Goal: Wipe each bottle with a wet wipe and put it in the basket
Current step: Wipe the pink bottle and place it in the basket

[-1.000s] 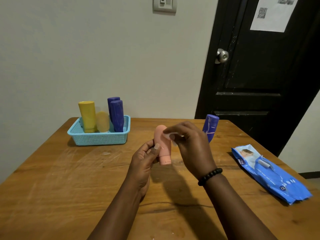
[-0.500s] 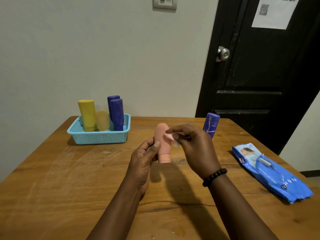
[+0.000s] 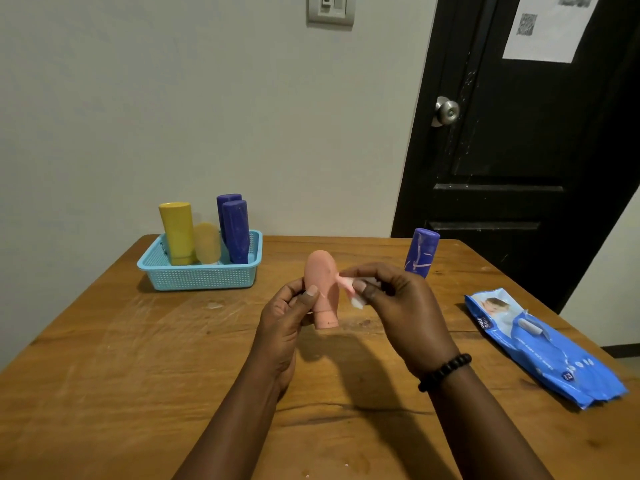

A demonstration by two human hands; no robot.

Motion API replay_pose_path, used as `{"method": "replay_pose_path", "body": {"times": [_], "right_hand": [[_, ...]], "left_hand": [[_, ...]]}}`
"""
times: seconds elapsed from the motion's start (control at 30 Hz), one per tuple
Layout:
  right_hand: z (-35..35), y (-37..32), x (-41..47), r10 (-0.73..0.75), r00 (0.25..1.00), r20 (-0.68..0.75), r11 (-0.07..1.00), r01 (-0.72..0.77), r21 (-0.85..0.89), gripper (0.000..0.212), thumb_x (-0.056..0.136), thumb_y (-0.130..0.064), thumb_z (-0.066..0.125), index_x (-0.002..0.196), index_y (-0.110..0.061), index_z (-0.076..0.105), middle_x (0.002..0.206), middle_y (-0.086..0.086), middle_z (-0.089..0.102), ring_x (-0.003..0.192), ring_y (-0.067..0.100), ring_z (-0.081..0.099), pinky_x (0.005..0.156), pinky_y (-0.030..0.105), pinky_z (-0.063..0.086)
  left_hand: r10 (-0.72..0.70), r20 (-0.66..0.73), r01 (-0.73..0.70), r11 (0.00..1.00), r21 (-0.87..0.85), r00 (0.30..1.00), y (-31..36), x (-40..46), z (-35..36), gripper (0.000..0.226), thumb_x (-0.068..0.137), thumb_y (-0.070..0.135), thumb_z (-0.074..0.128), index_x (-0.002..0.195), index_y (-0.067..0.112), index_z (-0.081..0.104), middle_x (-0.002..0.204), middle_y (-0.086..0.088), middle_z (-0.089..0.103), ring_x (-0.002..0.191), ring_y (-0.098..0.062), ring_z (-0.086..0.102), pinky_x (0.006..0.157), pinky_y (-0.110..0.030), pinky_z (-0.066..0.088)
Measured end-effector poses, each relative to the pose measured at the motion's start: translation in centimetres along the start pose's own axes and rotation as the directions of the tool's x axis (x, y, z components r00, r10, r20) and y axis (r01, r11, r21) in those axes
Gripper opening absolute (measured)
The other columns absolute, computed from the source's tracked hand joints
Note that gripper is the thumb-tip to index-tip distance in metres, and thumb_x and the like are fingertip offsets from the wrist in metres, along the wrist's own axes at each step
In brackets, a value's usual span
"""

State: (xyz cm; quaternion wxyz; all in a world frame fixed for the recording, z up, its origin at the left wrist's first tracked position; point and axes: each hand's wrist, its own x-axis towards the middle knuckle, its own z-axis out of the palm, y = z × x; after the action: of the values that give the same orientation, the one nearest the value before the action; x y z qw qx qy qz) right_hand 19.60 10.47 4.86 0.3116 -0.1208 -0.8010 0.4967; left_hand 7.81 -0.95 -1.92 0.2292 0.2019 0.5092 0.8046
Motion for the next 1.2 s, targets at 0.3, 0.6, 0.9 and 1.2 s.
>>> {"method": "replay_pose_path", "body": {"times": [0.3, 0.6, 0.9, 1.2], "right_hand": [[2.0, 1.3, 0.0, -0.218, 0.976, 0.008, 0.933, 0.211, -0.291, 0.029, 0.087, 0.003, 0.063, 0.097, -0.023, 0.072, 0.102, -0.014, 0.063, 0.097, -0.005, 0.058, 0.082, 0.008, 0.049], [0.9, 2.0, -1.8, 0.069, 0.990, 0.120, 0.981, -0.089, 0.172, 0.024, 0.092, -0.004, 0.059, 0.096, -0.022, 0.075, 0.101, -0.009, 0.072, 0.097, 0.006, 0.065, 0.088, 0.032, 0.055], [2.3, 1.4, 1.0, -0.040, 0.994, -0.103, 0.997, 0.047, 0.062, 0.026, 0.093, -0.006, 0.057, 0.099, -0.027, 0.071, 0.107, -0.013, 0.067, 0.102, 0.002, 0.059, 0.087, 0.031, 0.055], [2.7, 0.7, 3.0, -0.087, 0.981, -0.173, 0.995, 0.078, -0.056, 0.014, 0.090, -0.016, 0.065, 0.097, -0.027, 0.071, 0.099, -0.015, 0.066, 0.094, -0.004, 0.059, 0.077, 0.017, 0.052]], "left_hand": [[0.008, -0.063, -0.011, 0.999, -0.042, 0.998, -0.2, 0.1, 0.0, 0.036, 0.090, 0.022, 0.065, 0.125, 0.014, 0.062, 0.112, -0.008, 0.073, 0.088, -0.015, 0.071, 0.069, -0.027, 0.056], [-0.033, -0.112, 0.016, 0.988, -0.152, 0.993, 0.4, 0.1, -0.1, 0.035, 0.093, 0.022, 0.062, 0.126, 0.014, 0.057, 0.110, -0.010, 0.065, 0.090, -0.018, 0.065, 0.075, -0.035, 0.053], [-0.185, 0.078, 0.201, 0.898, -0.391, 0.980, 0.6, -0.5, 0.9, 0.038, 0.100, 0.019, 0.051, 0.137, 0.012, 0.046, 0.122, -0.020, 0.068, 0.102, -0.029, 0.071, 0.082, -0.048, 0.059], [-0.218, 0.092, 0.236, 0.856, -0.459, 0.972, 0.6, -0.4, 0.7, 0.047, 0.105, 0.031, 0.041, 0.148, 0.014, 0.036, 0.125, -0.026, 0.066, 0.104, -0.027, 0.066, 0.088, -0.040, 0.055]]}}
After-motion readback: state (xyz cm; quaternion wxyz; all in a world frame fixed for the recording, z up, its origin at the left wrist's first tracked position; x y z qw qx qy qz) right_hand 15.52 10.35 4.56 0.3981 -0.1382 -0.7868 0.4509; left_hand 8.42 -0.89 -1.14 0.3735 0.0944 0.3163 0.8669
